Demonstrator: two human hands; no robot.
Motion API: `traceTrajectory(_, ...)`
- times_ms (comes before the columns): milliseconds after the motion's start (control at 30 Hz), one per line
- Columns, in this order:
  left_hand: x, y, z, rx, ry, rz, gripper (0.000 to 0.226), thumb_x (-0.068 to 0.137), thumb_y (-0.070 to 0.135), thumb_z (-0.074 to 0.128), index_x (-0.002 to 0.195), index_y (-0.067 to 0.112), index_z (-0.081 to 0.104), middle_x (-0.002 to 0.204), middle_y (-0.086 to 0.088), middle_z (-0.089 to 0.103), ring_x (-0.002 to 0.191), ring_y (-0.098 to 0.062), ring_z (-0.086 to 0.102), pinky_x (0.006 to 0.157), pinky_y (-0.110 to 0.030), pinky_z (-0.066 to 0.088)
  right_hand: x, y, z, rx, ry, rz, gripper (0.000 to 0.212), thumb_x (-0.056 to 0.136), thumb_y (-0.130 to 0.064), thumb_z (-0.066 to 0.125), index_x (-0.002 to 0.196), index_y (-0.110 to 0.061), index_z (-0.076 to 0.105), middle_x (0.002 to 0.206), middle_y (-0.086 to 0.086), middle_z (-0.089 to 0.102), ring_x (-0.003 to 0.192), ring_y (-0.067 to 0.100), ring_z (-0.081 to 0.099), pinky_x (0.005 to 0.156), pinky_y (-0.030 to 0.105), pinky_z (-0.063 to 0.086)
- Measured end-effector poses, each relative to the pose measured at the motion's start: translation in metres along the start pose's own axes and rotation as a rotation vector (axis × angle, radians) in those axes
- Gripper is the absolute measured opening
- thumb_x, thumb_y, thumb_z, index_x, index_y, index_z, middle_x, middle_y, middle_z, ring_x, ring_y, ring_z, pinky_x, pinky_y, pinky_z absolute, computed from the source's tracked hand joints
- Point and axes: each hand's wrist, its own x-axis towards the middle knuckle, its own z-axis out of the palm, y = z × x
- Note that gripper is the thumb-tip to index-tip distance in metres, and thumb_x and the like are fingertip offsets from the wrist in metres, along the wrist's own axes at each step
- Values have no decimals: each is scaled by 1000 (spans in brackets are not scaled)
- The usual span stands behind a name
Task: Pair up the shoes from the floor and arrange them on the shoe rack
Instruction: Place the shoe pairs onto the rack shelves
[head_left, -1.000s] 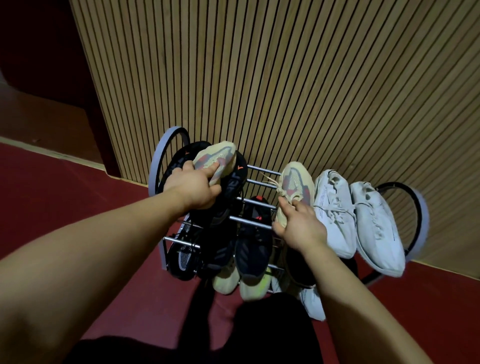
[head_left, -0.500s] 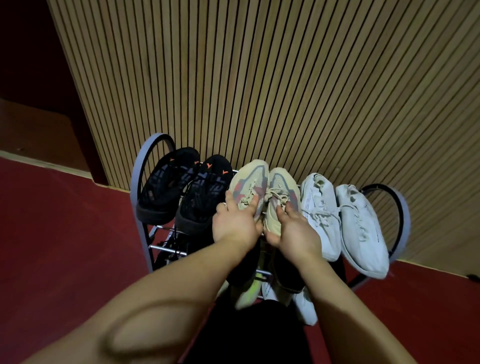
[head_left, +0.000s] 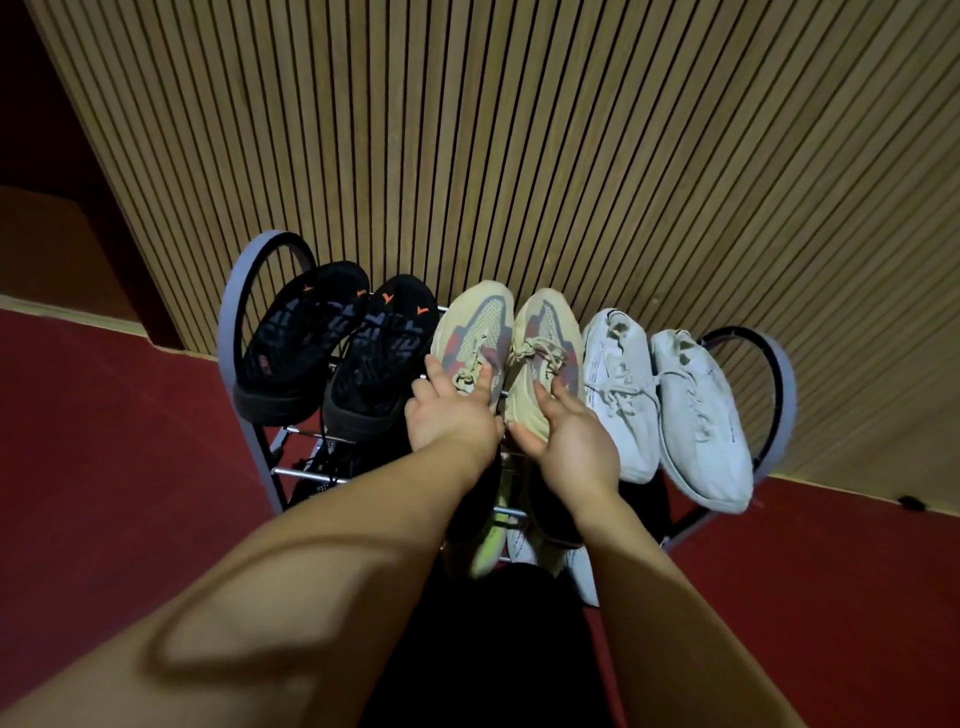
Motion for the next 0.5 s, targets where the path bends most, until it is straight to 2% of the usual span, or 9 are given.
traceTrajectory(167, 7, 10, -7, -93, -28, -17, 61, 95, 49, 39, 149, 43, 9, 156, -20, -12, 134, -36, 18, 108, -40, 21, -3, 6, -2, 66, 29, -1, 61, 89, -42, 60, 144, -25, 38, 156, -1, 26, 141, 15, 29, 106, 23, 30)
traceTrajectory(300, 21, 4, -25, -28, -179, 22, 59, 96, 58, 27, 148, 45, 4, 156, -20, -9, 138, -37, 12, 111, -43, 19, -3, 5, -4, 27, -8, -18, 64, 90, -47, 56, 146, -26, 34, 157, -1, 22, 143, 16, 25, 108, 25, 28)
traceTrajectory(367, 25, -4, -34, 119, -233, 107, 57, 96, 59, 23, 148, 46, 4, 154, -23, 2, 137, -39, 13, 111, -45, 18, -4, 7, -6, -22, -43, -47, 65, 91, -49, 53, 147, -27, 31, 158, -1, 20, 143, 16, 23, 109, 25, 26)
traceTrajectory(433, 25, -14, -44, 358, -178, 223, 61, 94, 62, 21, 149, 44, 2, 153, -20, 12, 139, -36, 15, 112, -45, 15, -4, 7, -7, -54, -65, -71, 65, 92, -50, 50, 148, -26, 29, 158, -1, 19, 144, 15, 21, 110, 24, 24)
traceTrajectory(500, 24, -31, -53, 454, -172, 322, 68, 89, 71, 21, 147, 47, -3, 156, -17, 9, 144, -33, 6, 116, -45, 4, -3, 4, -8, -94, -96, -83, 66, 93, -49, 48, 149, -24, 26, 158, 1, 18, 145, 16, 18, 112, 24, 22)
